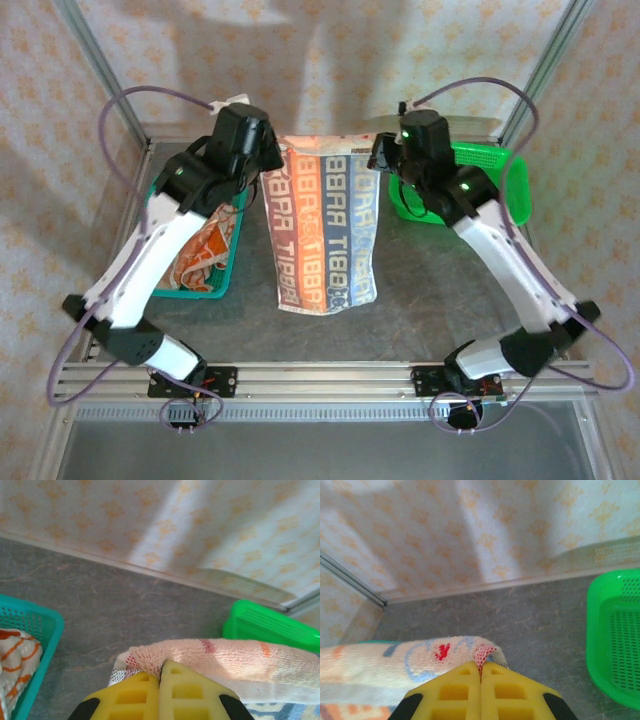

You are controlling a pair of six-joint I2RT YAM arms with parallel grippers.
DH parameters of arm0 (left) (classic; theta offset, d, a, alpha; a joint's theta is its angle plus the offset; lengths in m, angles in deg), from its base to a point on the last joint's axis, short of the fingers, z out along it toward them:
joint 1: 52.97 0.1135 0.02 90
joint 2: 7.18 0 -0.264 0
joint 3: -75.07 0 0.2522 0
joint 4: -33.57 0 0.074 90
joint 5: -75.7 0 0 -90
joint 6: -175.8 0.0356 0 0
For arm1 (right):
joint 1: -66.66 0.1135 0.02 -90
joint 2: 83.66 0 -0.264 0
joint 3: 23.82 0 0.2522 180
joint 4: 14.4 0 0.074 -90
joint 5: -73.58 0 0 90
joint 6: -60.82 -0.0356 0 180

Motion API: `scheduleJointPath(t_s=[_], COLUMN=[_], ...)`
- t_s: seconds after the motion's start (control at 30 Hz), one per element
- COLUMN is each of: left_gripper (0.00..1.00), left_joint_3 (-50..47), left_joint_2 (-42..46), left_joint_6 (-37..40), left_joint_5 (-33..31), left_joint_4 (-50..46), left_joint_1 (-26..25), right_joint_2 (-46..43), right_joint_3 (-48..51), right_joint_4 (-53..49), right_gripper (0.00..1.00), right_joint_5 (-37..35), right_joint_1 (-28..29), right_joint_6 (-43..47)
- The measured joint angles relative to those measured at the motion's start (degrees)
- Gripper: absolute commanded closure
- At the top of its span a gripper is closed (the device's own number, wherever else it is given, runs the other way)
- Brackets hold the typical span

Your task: Fold and stack the towels

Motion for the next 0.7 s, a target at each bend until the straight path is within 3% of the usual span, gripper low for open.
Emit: scheduleJointPath(t_s=[0.13, 0.33, 0.7], left_gripper=[1.0, 1.0, 1.0], left_joint_3=[0.0, -0.3, -11.9], left_joint_2=[-8.8, -19.6, -20.3], left_joint_6=[3.5, 6.2, 5.2], left_joint_5=[3.5, 6.9, 9.7], left_joint_4=[4.2, 6.9, 10.3], left_joint_1=[4.9, 6.3, 6.3], right_joint_2=[10.8, 23.8, 26.0], right_joint_3=[-2.0, -5.8, 3.8], right_joint_4=[2.2, 2.3, 4.0], right_gripper=[1.0, 1.0, 1.0], right_joint_5=[4.9, 7.7, 10.2], right_joint_1=[-4.9, -6.5, -6.3], right_joint_6=[-1.2, -1.2, -1.9])
